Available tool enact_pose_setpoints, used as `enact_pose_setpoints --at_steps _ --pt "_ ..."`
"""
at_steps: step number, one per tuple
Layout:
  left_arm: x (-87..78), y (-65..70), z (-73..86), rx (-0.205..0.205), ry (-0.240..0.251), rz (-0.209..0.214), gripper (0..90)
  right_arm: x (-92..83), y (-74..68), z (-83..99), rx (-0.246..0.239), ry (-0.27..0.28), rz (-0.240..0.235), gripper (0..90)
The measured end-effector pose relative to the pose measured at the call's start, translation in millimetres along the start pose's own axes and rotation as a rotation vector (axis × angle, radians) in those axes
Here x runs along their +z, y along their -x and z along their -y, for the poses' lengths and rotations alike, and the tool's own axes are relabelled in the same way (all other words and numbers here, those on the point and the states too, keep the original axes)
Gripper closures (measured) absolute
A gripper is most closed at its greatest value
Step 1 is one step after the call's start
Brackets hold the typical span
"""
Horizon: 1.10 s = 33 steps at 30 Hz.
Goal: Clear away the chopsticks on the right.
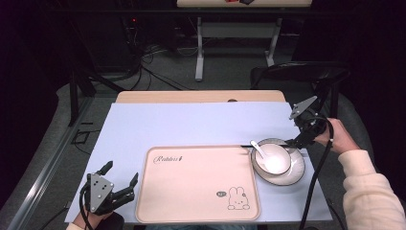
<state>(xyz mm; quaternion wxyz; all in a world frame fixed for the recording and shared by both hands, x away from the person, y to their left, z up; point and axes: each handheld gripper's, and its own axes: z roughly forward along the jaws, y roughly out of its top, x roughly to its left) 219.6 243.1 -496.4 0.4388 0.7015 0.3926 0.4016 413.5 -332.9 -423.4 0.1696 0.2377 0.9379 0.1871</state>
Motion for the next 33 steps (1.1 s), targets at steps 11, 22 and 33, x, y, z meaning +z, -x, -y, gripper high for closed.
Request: enact_pose_setpoints --at_steps 11,22,33 --pt "0.0 0.0 0.0 -0.001 0.0 0.0 15.5 14.3 5.0 0.2 -0.097 -0.097 -0.067 18.1" --pt "0.2 0.2 -0.1 0.001 -0.002 -0.001 15.5 32.4 5.2 6.9 -0.141 -0.181 -0.1 32.2" --pt "0.4 0.3 -0.2 0.0 -0.003 -0.002 15.5 53.7 -3.8 13.6 -0.224 -0.254 -0.085 62.0"
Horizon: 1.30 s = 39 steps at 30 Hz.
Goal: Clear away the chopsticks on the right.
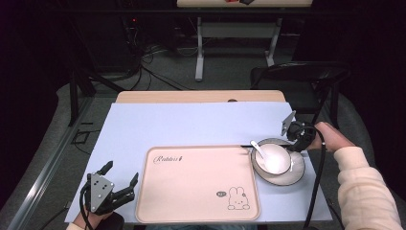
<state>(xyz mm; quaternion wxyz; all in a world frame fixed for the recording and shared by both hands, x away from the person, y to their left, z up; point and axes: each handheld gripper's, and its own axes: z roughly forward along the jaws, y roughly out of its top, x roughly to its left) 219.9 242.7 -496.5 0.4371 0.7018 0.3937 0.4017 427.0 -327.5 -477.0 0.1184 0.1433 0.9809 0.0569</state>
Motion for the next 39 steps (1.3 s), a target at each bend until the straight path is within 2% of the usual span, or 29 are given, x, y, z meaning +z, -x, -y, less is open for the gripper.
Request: enact_pose_setpoints --at_steps 1,2,3,4,7,9,13,16,19,20,30,34,37,39 --pt "0.0 0.0 0.0 0.0 0.0 -0.001 15.5 1.3 -1.1 0.0 0.01 -0.007 -0.013 63.3" --pt "-0.1 0.1 0.0 0.001 -0.001 0.0 15.5 3.0 -0.7 -0.5 -0.007 0.0 -0.011 65.1" --pt "-0.1 0.0 0.0 0.001 0.0 -0.001 15.5 3.2 -0.9 -1.1 -0.011 -0.009 -0.001 66.9" --pt "-0.1 0.0 0.0 0.0 -0.001 -0.001 15.5 5.3 -2.2 -1.0 -0.003 0.0 -0.013 67.7" --pt "0.2 0.0 -0.1 0.001 -0.001 0.0 15.5 8.5 -2.0 -1.8 -0.03 -0.011 -0.012 70.7" --pt "0.1 0.0 -0.1 0.002 -0.001 0.0 15.5 10.0 -2.5 -2.1 -0.028 -0.032 -0.013 73.0" --pt "0.0 0.0 0.0 0.001 -0.001 0.0 15.5 13.6 -3.3 -1.6 -0.026 -0.046 -0.002 74.9" --pt "0.2 0.0 -0.1 0.003 -0.002 -0.001 15.5 14.3 -3.2 -1.4 -0.039 -0.034 -0.003 76.0" --pt "0.2 0.1 -0.1 0.003 -0.001 -0.001 15.5 13.3 -3.4 -2.3 -0.046 -0.057 0.001 76.3" --pt "0.2 0.1 -0.2 0.003 -0.002 0.0 15.5 14.8 -3.5 -2.3 -0.05 -0.048 -0.003 76.4" --pt "0.2 -0.1 -0.1 0.005 -0.002 0.0 15.5 25.7 -4.7 -8.4 -0.093 -0.083 -0.037 79.2" --pt "0.2 0.0 -0.1 0.003 -0.002 -0.001 15.5 29.8 -5.3 -7.2 -0.093 -0.084 -0.073 83.4" --pt "0.5 0.3 -0.1 0.005 -0.002 -0.001 15.5 30.1 -4.4 -6.1 -0.102 -0.07 -0.084 84.8" --pt "0.5 0.3 -0.2 0.006 -0.003 -0.001 15.5 28.7 -5.1 -6.1 -0.098 -0.082 -0.087 84.9"
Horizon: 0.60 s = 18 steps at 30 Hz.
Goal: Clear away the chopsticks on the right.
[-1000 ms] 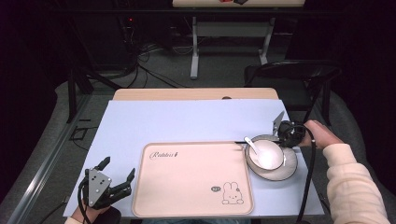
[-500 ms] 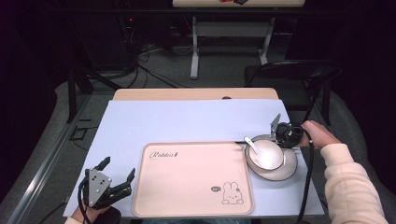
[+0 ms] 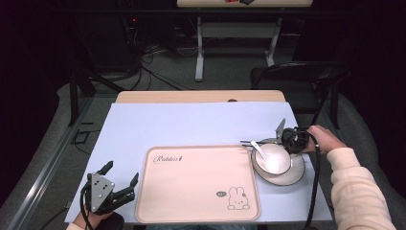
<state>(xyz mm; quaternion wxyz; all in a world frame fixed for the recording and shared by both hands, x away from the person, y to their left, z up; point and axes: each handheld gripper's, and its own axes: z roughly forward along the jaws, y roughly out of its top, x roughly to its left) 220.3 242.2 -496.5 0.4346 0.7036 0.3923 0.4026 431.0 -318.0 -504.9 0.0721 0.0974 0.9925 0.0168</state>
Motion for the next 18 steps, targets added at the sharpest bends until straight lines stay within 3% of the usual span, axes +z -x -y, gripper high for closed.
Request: enact_pose_setpoints --at_steps 5,11,18 --pt "0.1 0.0 -0.1 0.002 -0.002 0.001 15.5 -0.9 0.4 1.1 -0.016 0.041 0.002 85.1" --pt "0.7 0.2 -0.4 0.004 -0.01 0.003 15.5 -10.5 -0.3 1.4 -0.027 0.047 0.033 85.1" --pt "1.0 0.5 -0.5 0.005 -0.01 0.001 15.6 -28.5 2.8 1.4 0.005 0.075 0.062 85.1"
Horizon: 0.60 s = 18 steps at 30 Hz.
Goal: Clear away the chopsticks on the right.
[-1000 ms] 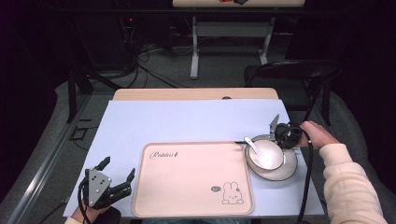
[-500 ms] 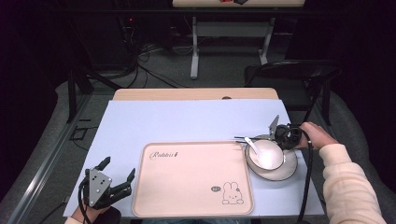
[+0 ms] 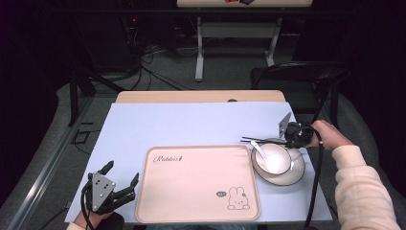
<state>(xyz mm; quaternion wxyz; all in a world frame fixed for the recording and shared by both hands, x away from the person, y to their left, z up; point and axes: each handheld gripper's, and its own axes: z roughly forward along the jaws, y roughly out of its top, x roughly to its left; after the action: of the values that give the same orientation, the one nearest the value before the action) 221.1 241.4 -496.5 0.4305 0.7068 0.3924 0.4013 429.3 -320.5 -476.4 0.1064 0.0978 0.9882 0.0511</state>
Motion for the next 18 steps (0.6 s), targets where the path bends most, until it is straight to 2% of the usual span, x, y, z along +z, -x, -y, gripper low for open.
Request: enact_pose_setpoints --at_steps 4,6,9,10,12,13,16,18 --pt "0.0 0.0 0.1 0.001 -0.001 0.001 15.6 -11.4 2.4 -3.3 0.022 -0.001 0.023 85.1" --pt "-0.3 -0.1 0.1 -0.001 0.0 -0.001 15.6 -15.6 3.0 -4.6 0.054 0.02 0.036 85.2" --pt "-1.2 -0.4 0.3 -0.004 0.008 -0.006 15.6 -22.4 -0.7 -9.4 0.083 -0.007 0.053 85.2" --pt "-1.2 -0.4 0.4 -0.005 0.008 -0.006 15.6 -24.0 -1.2 -10.9 0.072 -0.013 0.058 85.2" --pt "-1.1 -0.2 0.4 -0.003 0.01 -0.006 15.6 -29.1 -4.1 -14.6 0.109 -0.02 0.068 85.2" --pt "-1.1 -0.1 0.4 -0.003 0.01 -0.007 15.6 -33.1 -4.6 -16.6 0.11 -0.017 0.076 85.2" --pt "-1.4 -0.2 0.4 -0.004 0.01 -0.009 15.6 -46.8 -8.4 -23.4 0.172 0.009 0.098 85.2" --pt "-1.5 -0.1 0.3 -0.006 0.011 -0.01 15.6 -55.3 -12.8 -30.0 0.191 0.014 0.113 85.1"
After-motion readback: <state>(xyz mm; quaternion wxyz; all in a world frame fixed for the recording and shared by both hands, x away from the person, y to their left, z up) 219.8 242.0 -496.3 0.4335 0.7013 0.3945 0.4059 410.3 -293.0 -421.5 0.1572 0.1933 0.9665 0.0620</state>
